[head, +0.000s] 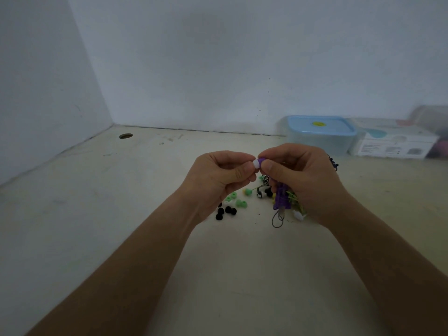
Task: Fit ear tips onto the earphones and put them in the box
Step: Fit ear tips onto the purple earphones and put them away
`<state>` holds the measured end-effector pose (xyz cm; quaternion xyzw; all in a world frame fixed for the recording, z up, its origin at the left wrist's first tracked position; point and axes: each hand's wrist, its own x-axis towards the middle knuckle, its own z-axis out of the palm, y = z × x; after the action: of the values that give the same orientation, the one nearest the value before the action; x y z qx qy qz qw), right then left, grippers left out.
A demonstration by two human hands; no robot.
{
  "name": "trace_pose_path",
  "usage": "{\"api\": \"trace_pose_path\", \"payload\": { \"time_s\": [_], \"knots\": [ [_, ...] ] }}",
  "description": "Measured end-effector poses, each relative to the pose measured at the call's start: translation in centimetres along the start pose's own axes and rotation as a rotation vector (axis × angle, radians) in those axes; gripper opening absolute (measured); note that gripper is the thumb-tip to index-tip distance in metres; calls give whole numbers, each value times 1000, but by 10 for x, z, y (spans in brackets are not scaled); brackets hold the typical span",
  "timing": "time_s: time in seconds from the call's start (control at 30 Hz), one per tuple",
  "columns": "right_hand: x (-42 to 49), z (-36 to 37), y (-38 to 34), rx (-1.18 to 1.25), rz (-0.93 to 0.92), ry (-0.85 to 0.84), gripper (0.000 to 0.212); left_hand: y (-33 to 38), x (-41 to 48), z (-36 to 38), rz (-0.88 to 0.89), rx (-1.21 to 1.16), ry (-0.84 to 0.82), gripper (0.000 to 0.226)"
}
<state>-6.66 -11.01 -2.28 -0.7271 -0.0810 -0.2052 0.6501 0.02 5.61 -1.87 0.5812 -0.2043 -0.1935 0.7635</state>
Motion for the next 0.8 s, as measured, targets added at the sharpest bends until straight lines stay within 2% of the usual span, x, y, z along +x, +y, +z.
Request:
{"api": "trace_pose_path", "payload": {
  "time_s": [0.37,0.5,0.8],
  "knots": [
    [0,5,8,-122,-67,89,10,-5,1,0,10,10,44,27],
    [1,4,8,-142,-80,71,10,-6,1,-1,4,11,39,28],
    [1,-1,5,-15,14,-12,12,-4,2,-4,-24,-35,-40,26]
  ]
}}
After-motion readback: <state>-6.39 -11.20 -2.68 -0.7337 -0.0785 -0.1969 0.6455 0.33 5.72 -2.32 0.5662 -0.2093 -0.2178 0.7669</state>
